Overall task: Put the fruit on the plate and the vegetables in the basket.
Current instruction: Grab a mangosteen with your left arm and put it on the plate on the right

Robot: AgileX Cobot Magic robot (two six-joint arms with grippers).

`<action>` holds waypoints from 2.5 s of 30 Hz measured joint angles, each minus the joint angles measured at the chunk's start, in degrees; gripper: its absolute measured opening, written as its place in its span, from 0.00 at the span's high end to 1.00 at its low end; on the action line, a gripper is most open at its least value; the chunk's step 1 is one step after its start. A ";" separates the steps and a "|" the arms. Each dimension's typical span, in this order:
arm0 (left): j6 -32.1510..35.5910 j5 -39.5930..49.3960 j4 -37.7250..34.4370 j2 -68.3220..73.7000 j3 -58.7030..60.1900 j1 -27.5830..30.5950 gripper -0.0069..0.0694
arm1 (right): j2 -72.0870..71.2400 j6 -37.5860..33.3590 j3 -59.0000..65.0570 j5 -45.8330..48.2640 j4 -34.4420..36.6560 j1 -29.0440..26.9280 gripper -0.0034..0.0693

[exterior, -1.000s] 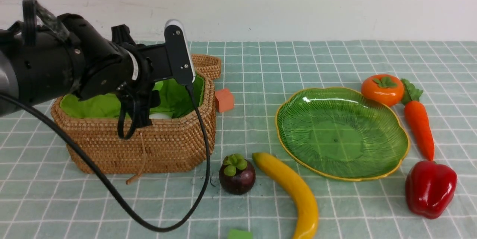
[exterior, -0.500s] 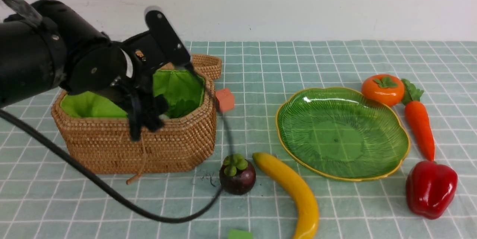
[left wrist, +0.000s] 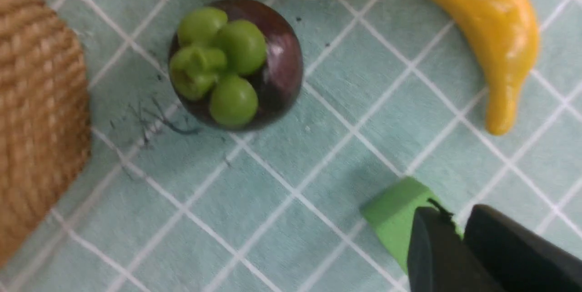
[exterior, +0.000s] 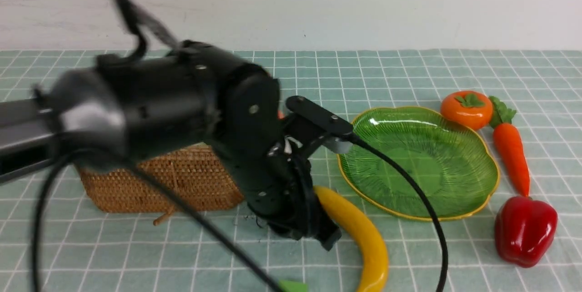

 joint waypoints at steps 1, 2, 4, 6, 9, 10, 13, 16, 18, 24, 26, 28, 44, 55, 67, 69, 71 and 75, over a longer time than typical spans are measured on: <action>1.23 0.34 0.44 1.72 -1.78 0.00 0.67 | -0.13 0.00 0.28 0.00 0.00 0.00 0.74; 3.01 0.49 0.92 3.54 -3.68 0.00 0.59 | -0.39 0.00 0.73 0.00 0.00 0.00 0.74; 4.84 -0.08 3.12 6.20 -6.37 0.00 0.45 | -0.70 0.00 1.86 0.00 0.00 0.00 0.73; 5.28 -1.03 4.89 7.20 -7.17 0.00 0.37 | -0.94 0.00 2.53 0.00 0.10 0.00 0.73; 5.51 -4.34 10.71 10.67 -8.05 0.00 0.20 | -1.79 0.00 4.68 0.00 0.75 0.00 0.73; 5.51 -5.07 12.96 11.98 -8.07 0.00 0.17 | -1.98 0.00 5.14 0.00 0.95 0.00 0.73; 5.51 -6.89 16.87 14.85 -8.09 0.00 0.15 | -2.39 0.04 5.28 0.00 1.28 0.00 0.73; 5.45 -7.99 20.59 16.62 -8.27 0.00 0.15 | -2.58 0.04 5.28 0.00 1.62 0.00 0.73; 4.87 -8.04 22.12 17.08 -8.61 0.00 0.16 | -2.58 0.04 5.30 0.00 1.94 0.00 0.73; 2.61 -6.89 23.71 17.14 -8.58 0.00 0.21 | -2.76 0.04 5.30 0.00 2.48 0.00 0.73; 2.01 -6.89 23.90 17.14 -8.58 0.00 0.22 | -2.76 0.04 5.30 0.00 2.56 0.00 0.73; 1.74 -6.83 24.01 17.14 -8.69 0.00 0.22 | -2.76 0.04 5.30 0.00 2.56 0.00 0.73; 1.38 -7.04 23.11 13.44 -8.61 -1.21 0.93 | -2.76 0.04 5.30 0.00 2.63 0.00 0.73; -0.27 -3.03 19.77 10.32 -9.53 -3.16 0.92 | -2.76 0.04 5.30 0.00 2.50 0.00 0.73; -13.67 12.11 11.95 5.07 -10.08 -2.56 0.76 | -2.76 0.04 5.30 0.00 0.85 0.00 0.73; -15.75 12.05 11.82 5.53 -10.08 -1.52 0.63 | -2.76 -0.19 5.30 0.00 0.85 0.00 0.73; -19.22 11.50 11.78 6.25 -10.08 -0.48 0.48 | -2.76 -0.99 5.30 0.00 0.85 0.00 0.73; -30.24 11.49 11.96 8.94 -10.08 0.51 0.20 | -2.76 -1.32 5.30 0.00 0.85 0.00 0.72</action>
